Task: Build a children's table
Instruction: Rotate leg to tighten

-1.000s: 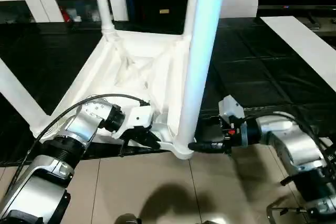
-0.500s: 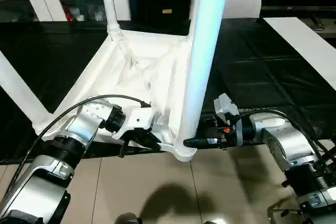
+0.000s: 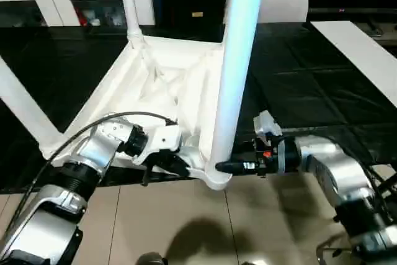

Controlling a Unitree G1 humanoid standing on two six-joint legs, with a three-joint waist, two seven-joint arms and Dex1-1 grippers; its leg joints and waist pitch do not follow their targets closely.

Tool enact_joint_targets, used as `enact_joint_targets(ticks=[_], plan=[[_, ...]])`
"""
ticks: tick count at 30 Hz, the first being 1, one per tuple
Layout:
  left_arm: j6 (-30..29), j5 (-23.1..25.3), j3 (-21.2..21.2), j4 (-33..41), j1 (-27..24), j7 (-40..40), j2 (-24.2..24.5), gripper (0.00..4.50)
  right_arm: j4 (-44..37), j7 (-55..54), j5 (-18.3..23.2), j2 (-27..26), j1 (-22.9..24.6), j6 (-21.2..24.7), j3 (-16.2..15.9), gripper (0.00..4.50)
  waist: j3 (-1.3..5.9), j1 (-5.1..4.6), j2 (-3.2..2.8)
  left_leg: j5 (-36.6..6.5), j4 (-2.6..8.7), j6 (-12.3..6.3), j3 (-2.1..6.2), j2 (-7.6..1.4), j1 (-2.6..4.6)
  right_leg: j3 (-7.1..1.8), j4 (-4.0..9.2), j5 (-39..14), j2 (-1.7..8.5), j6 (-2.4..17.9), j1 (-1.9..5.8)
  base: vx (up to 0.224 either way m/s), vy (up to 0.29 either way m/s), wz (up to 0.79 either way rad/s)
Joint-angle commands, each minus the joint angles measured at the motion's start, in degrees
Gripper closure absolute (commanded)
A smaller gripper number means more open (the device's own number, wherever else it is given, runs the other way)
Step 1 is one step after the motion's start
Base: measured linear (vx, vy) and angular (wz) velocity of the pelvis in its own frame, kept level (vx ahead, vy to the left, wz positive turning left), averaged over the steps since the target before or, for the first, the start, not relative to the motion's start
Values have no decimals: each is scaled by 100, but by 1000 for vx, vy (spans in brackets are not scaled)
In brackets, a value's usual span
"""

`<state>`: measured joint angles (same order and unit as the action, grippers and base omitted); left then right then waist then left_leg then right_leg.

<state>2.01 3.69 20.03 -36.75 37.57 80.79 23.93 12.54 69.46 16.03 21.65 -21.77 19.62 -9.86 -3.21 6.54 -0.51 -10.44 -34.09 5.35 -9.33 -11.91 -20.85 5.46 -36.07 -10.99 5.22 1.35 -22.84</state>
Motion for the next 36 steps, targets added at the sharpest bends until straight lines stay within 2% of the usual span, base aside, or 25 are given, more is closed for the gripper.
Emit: enact_joint_targets(ticks=[1,2,3,4,5,7,9,11,12,13,14,15,16,17,18,19,20,21,23,26,27,30,32,33,36], plan=[[-461,-99,-189,158,89,-837,-429,450,-291,-607,-58,-340,98,150,-150,260,376,-35,56,-1125,392,-151,-28,-110,47,-297,543,-1838,341,914,307,0,0,0],[-612,-112,-236,164,104,-998,-524,450,-312,-889,-139,-452,142,184,-115,260,361,-55,59,-1128,414,-98,-15,-103,14,-285,571,-2127,338,760,319,0,0,0],[-762,-70,-267,159,124,-1263,-656,450,-324,-1310,-219,-650,198,286,-52,261,359,-72,48,-1220,419,-48,-18,-106,50,-290,602,-2305,337,688,277,0,0,0],[-815,-51,-278,151,134,-1367,-706,450,-329,-1457,-243,-726,217,323,-31,261,354,-99,63,-1264,424,-26,-13,-98,47,-288,609,-2361,335,663,282,0,0,0],[-853,-36,-285,146,140,-1443,-741,450,-334,-1557,-258,-781,230,352,-17,261,336,-155,81,-1342,444,9,3,-67,3,-262,626,-2581,316,546,313,0,0,0],[-1134,-38,-398,46,250,-1913,-981,450,-308,-2141,-398,-1115,218,469,30,261,345,-202,66,-1371,423,-4,-1,-52,22,-263,672,-2768,325,431,295,0,0,0],[-1276,-29,-471,0,313,-2151,-1100,450,-287,-2462,-457,-1290,187,552,52,261,364,-235,39,-1332,419,-68,3,-50,36,-271,680,-2649,315,445,280,0,0,0],[-1456,-75,-671,-176,493,-2658,-1330,450,-19,-3211,-581,-1719,-9,658,176,261,361,-304,32,-1333,415,-23,-14,-40,47,-275,664,-2451,281,565,237,0,0,0],[-1549,-83,-843,-330,666,-3104,-1517,450,390,-4051,-722,-2169,-294,680,359,261,372,-319,38,-1330,421,3,4,-41,43,-265,649,-2425,292,582,263,0,0,0],[-1554,-83,-890,-389,728,-3241,-1574,450,589,-4370,-774,-2336,-432,666,435,261,380,-388,20,-1248,428,75,14,-26,-10,-262,609,-2293,276,614,283,0,0,0],[-1576,-78,-912,-402,751,-3310,-1603,450,670,-4531,-810,-2419,-494,667,475,261,394,-396,14,-1230,429,92,30,-26,-8,-249,609,-2268,288,622,294,0,0,0],[-1554,-55,-940,-458,802,-3456,-1647,450,874,-4856,-871,-2575,-643,635,558,261,392,-453,21,-1207,415,33,12,-28,-3,-272,618,-2033,283,698,275,0,0,0],[-1483,10,-906,-503,840,-3518,-1657,450,1129,-5235,-932,-2732,-821,571,661,261,404,-456,18,-1152,408,9,9,-25,-7,-277,610,-1896,281,733,292,0,0,0],[-1454,43,-887,-521,857,-3538,-1665,450,1283,-5438,-963,-2816,-924,529,718,261,421,-485,1,-1008,409,-5,16,-31,-40,-290,553,-1532,282,843,308,0,0,0],[-1454,43,-887,-521,857,-3538,-1665,450,1283,-5438,-963,-2816,-924,529,718,261,430,-489,0,-933,405,-19,16,-28,-40,-286,538,-1355,268,874,321,0,0,0],[-1352,105,-837,-542,883,-3555,-1682,450,1625,-5830,-997,-2990,-1137,358,852,261,463,-465,-4,-739,371,-123,-11,-38,6,-305,500,-822,263,1008,313,73,-5,-1],[-1307,144,-788,-541,881,-3515,-1673,450,1725,-5918,-988,-3041,-1190,293,898,261,467,-472,-9,-634,366,-169,-18,-46,-1,-317,471,-577,279,1096,305,53,-6,2],[-1233,194,-733,-545,873,-3476,-1650,450,1784,-6002,-1020,-3066,-1216,197,920,226,495,-476,-16,-239,347,-299,-12,-35,-39,-302,398,40,261,1254,359,0,0,0],[-1066,300,-662,-649,888,-3479,-1596,450,1827,-6043,-1151,-3112,-1246,-1,936,191,492,-466,-32,-111,342,-455,-20,-44,-22,-301,375,401,262,1378,362,0,0,0],[-905,344,-632,-774,909,-3491,-1531,450,1766,-6022,-1109,-3142,-1213,-170,1037,169,473,-464,-30,-320,355,-512,-35,-60,3,-306,395,307,271,1444,362,0,0,0],[-725,380,-572,-847,903,-3375,-1422,450,1514,-5835,-1065,-3039,-1031,-336,1017,169,453,-453,-23,-528,370,-465,-41,-63,19,-308,428,49,273,1418,359,0,0,0],[-538,430,-509,-912,900,-3246,-1324,450,1175,-5544,-1051,-2880,-794,-464,887,140,440,-417,-26,-717,382,-420,-51,-77,43,-323,455,-160,276,1331,348,0,0,0],[-34,576,-384,-1069,912,-3017,-1168,450,529,-5121,-1054,-2543,-273,-543,637,132,430,-403,-42,-719,395,-382,-34,-74,37,-311,472,-259,265,1264,356,0,0,0],[169,664,-314,-1153,937,-2937,-1074,450,186,-4943,-1014,-2370,-4,-537,592,123,432,-331,-27,-732,389,-408,-44,-95,61,-337,474,-169,270,1176,354,0,0,0],[679,939,-117,-1421,1061,-2936,-868,450,-459,-4566,-924,-1994,503,-517,585,101,433,-285,-23,-813,406,-374,-26,-98,34,-320,474,-244,278,1119,361,0,0,0]])
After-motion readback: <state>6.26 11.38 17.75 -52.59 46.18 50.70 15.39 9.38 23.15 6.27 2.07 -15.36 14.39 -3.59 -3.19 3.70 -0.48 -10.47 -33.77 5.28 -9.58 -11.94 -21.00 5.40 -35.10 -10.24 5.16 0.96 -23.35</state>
